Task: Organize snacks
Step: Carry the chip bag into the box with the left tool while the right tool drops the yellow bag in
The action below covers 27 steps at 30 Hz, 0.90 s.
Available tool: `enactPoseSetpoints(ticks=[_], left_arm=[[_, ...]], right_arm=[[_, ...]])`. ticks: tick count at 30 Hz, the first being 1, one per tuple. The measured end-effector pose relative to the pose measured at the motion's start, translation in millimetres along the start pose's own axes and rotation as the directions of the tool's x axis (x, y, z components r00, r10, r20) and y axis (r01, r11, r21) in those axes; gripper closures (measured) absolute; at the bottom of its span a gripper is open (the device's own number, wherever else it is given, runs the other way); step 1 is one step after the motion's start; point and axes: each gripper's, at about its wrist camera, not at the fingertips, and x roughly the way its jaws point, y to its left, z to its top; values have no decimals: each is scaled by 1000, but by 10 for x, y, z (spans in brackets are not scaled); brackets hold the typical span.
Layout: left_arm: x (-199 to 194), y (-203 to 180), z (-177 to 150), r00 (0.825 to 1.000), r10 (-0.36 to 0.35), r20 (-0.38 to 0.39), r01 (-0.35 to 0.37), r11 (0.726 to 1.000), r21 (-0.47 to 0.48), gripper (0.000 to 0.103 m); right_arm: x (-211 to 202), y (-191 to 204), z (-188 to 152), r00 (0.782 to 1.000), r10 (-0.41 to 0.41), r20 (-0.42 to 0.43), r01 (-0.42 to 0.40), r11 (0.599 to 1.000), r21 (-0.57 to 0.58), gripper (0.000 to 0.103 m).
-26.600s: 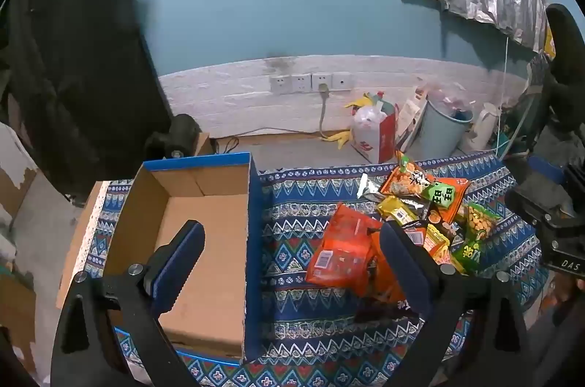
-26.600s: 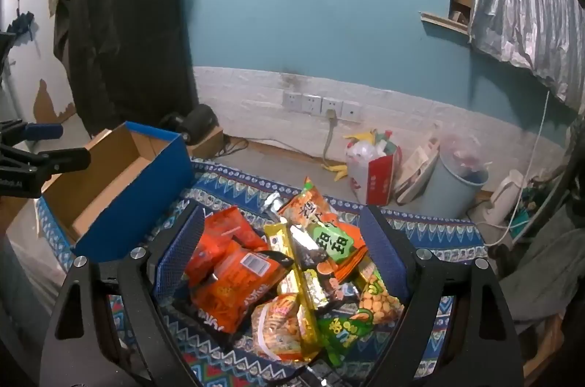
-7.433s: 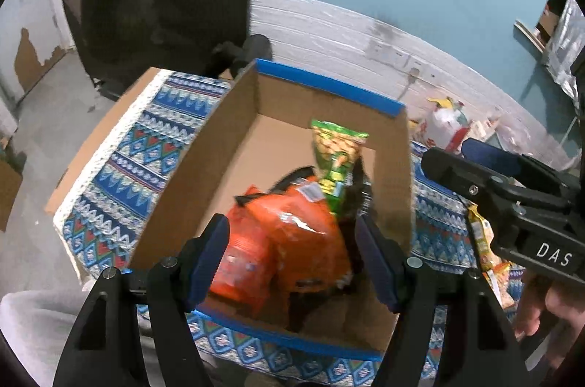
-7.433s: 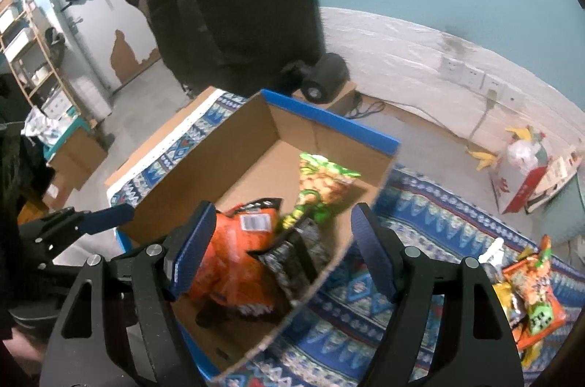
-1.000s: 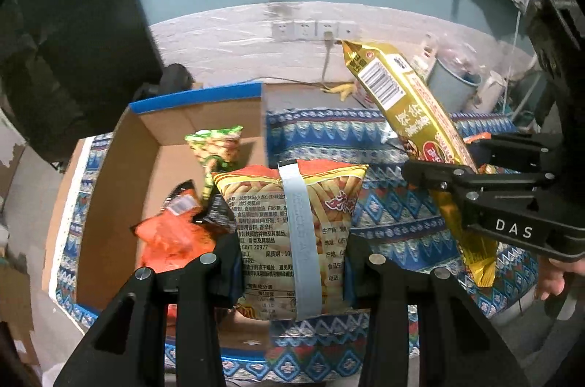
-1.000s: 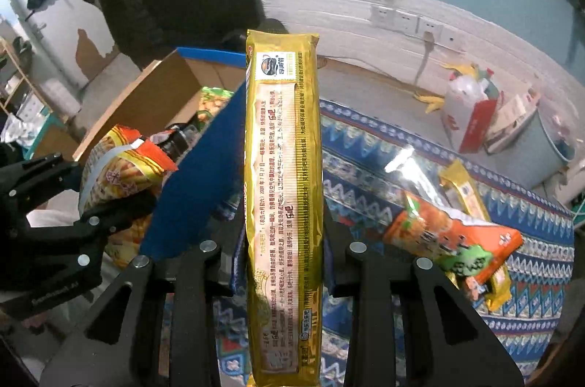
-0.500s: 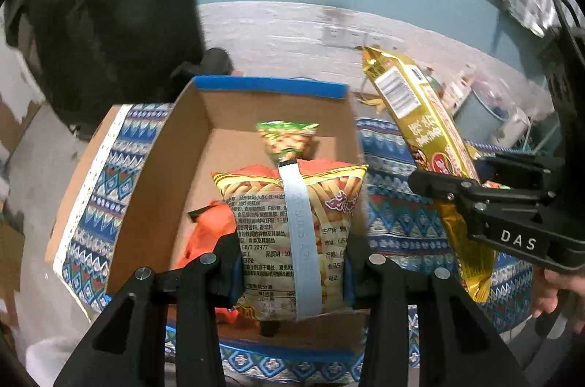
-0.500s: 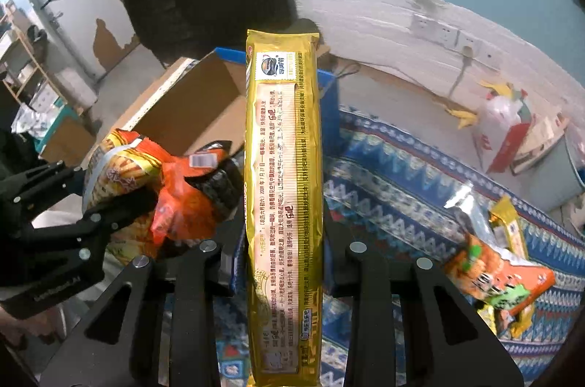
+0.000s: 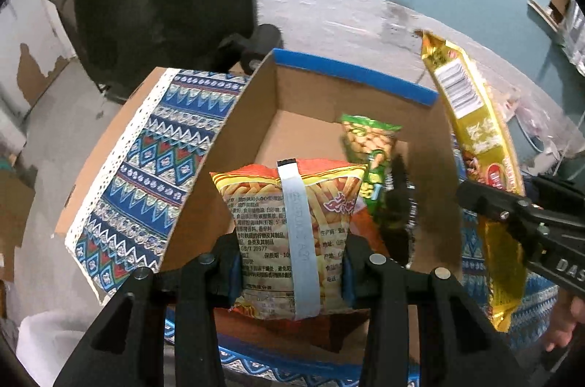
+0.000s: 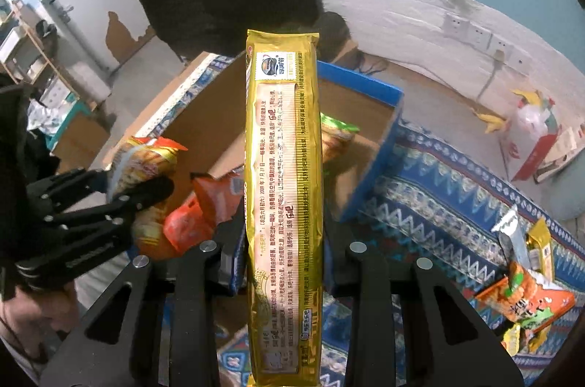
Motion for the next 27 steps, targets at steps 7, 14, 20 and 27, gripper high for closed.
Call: enactPoseSetpoints(ticks=[7, 14, 20, 27], left_arm=[[9, 82, 11, 999, 50, 3, -50, 999, -5, 35], [-86, 241, 15, 997, 74, 16, -74, 997, -39, 33], [-145, 267, 32, 998, 55, 32, -53, 997, -58, 32], [-149, 124, 47, 999, 10, 31, -8, 999, -46, 32]], right_arm=[[157, 179, 173, 1000, 20, -18, -20, 1000, 6, 72], [413, 281, 242, 997, 57, -58, -54, 997, 50, 72], [456, 341, 246, 997, 54, -50, -51, 997, 51, 63], [230, 181, 169, 1000, 6, -12, -6, 999, 40, 46]])
